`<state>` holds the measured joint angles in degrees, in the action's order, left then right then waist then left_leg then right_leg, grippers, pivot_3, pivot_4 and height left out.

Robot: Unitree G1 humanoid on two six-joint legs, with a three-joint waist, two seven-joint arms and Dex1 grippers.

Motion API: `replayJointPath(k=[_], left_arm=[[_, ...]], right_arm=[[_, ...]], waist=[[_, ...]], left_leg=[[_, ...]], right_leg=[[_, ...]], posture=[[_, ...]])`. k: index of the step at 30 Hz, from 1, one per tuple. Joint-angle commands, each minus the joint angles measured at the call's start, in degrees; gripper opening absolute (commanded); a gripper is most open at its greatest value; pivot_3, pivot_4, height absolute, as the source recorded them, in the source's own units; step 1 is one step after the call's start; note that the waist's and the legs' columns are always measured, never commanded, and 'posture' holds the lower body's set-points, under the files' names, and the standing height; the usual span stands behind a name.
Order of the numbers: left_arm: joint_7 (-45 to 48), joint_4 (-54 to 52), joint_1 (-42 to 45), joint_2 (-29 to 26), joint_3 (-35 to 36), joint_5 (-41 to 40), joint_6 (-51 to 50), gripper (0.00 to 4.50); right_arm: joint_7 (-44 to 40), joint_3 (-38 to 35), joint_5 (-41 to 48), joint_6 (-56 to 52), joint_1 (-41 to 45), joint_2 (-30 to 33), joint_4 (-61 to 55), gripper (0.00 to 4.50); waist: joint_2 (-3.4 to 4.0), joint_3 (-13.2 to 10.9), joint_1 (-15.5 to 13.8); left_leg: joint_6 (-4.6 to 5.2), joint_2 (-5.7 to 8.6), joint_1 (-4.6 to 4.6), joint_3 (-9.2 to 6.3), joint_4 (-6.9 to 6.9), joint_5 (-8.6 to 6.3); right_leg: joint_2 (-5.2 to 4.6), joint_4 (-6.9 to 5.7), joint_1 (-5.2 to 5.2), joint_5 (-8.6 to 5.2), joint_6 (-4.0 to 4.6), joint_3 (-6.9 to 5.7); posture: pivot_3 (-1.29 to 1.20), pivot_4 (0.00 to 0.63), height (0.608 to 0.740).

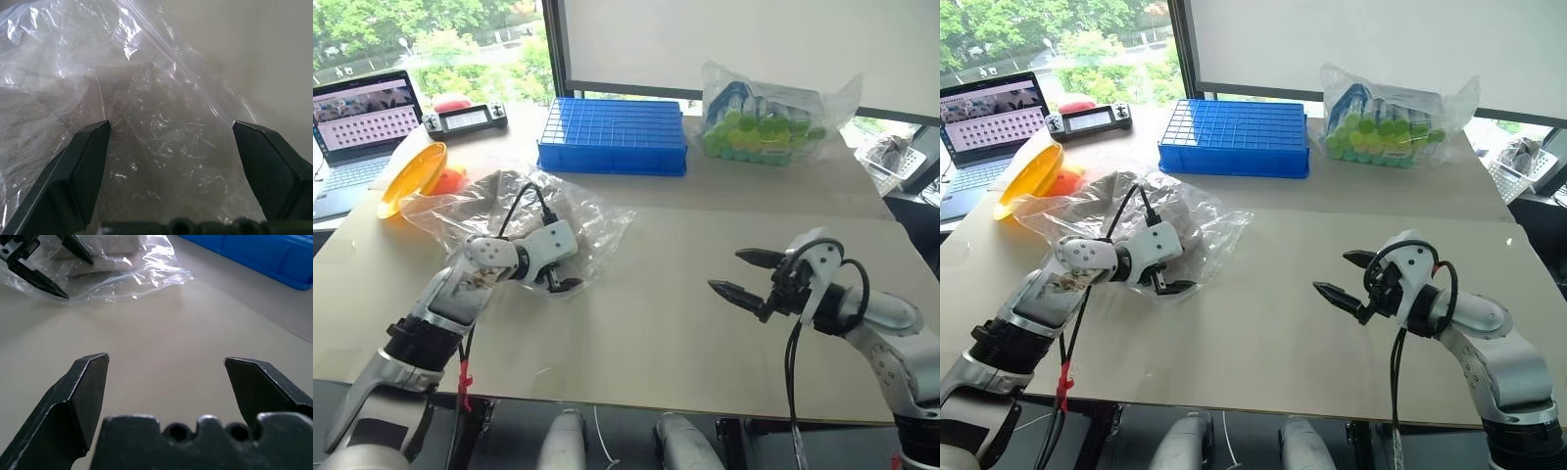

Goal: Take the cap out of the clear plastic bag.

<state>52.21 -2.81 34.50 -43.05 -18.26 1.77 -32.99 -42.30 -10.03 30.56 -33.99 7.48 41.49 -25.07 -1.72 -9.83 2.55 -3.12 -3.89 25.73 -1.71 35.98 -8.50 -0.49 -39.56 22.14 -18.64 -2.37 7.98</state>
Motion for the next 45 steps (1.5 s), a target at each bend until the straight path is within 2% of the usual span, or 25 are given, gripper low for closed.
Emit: replayJointPath(k=[1, 4, 13, 18, 22, 29, 34, 38, 41, 45], left_arm=[[-1.5, -0.7, -0.5, 0.7, 0.8, 0.9, -4.0, 4.01], [-1.6, -0.3, -0.9, 0.3, 0.0, 2.0, -3.9, 3.31], [-1.4, -0.6, -2.3, 1.1, 0.6, 1.0, -4.4, 0.11], [-1.0, 0.5, -1.1, 3.1, 4.2, -2.7, -4.2, 0.05], [4.7, 1.4, 1.6, 4.1, 9.0, -10.4, -6.0, 0.05], [11.3, -3.5, -2.4, 0.5, 5.0, -11.7, -3.6, 0.05], [13.5, -4.3, -7.2, -4.3, 2.7, -8.9, 0.1, 0.05], [12.1, -4.2, -5.4, -3.6, 6.8, -11.7, -1.8, 0.05], [11.6, -7.9, -6.4, -2.0, 10.5, -17.1, -7.2, 0.05], [12.8, -19.0, -13.7, -4.5, 18.7, -28.1, -18.2, 0.05]], right_arm=[[0.3, -1.1, 0.2, 1.6, 1.0, -0.3, -1.3, 4.5], [0.2, -1.0, 0.2, 1.6, 1.4, -0.4, -1.1, 4.5], [0.3, -1.0, 0.1, 1.6, 1.1, -0.7, -1.5, 4.5], [0.5, -0.7, -0.1, 1.6, 1.5, -1.0, -1.1, 4.5], [0.3, -0.3, -0.6, 1.8, 2.2, -1.1, -0.1, 4.5], [0.0, -0.9, -0.6, 1.8, 2.3, -0.9, -0.2, 4.5], [0.1, -2.0, -0.4, 1.5, 0.8, -0.5, -1.0, 4.5], [0.2, -2.2, -0.4, 1.6, 0.1, -0.6, -1.3, 4.5], [0.4, -1.9, -0.5, 1.6, 0.1, -0.8, -1.3, 4.5], [0.6, -1.2, -0.9, 2.0, 0.3, -1.1, -0.9, 4.5]], waist=[[0.0, 0.0, 0.0], [0.0, 0.0, 0.1], [0.0, 0.0, 0.0], [0.0, 0.0, -0.1], [0.0, 0.0, -0.1], [0.01, 0.0, 0.1], [0.0, 0.0, 0.0], [0.0, 0.0, -0.2], [0.0, 0.0, -0.2], [0.01, 0.0, 0.3]], left_leg=[[0.0, 0.0, 0.0, 0.0, -0.01, 0.0], [0.0, 0.0, 0.0, 0.0, -0.01, 0.0], [0.0, 0.0, -0.03, 0.0, 0.0, 0.0], [0.0, 0.01, -0.02, 0.0, 0.0, 0.0], [0.0, 0.0, 0.03, -0.01, 0.01, 0.0], [0.0, 0.01, 0.02, -0.01, -0.03, 0.0], [0.0, 0.0, -0.02, 0.0, -0.03, 0.0], [0.0, 0.01, -0.03, 0.0, 0.03, 0.0], [0.0, 0.0, -0.03, 0.0, 0.02, 0.0], [0.0, -0.01, 0.03, 0.01, -0.03, 0.0]], right_leg=[[0.0, 0.0, 0.0, 0.0, 0.0, 0.0], [0.0, 0.0, 0.0, 0.0, 0.0, 0.0], [0.0, -0.02, -0.01, 0.0, 0.01, 0.0], [0.0, -0.03, -0.02, 0.0, 0.0, 0.0], [0.0, -0.03, 0.01, 0.0, 0.0, -0.02], [0.0, -0.03, 0.02, 0.0, 0.01, -0.01], [0.0, -0.04, 0.01, 0.0, 0.02, 0.01], [0.0, -0.06, -0.02, -0.02, -0.02, 0.0], [0.0, -0.06, -0.01, -0.15, -0.24, 0.0], [-0.01, -0.06, 0.05, -0.08, -0.11, 0.01]], posture=[[0.0, 0.15, 0.713], [0.0, 0.15, 0.713], [0.0, 0.15, 0.713], [0.0, 0.15, 0.713], [0.0, 0.15, 0.713], [0.0, 0.15, 0.713], [0.0, 0.15, 0.713], [0.0, 0.15, 0.713], [0.0, 0.15, 0.713], [0.0, 0.15, 0.713]])
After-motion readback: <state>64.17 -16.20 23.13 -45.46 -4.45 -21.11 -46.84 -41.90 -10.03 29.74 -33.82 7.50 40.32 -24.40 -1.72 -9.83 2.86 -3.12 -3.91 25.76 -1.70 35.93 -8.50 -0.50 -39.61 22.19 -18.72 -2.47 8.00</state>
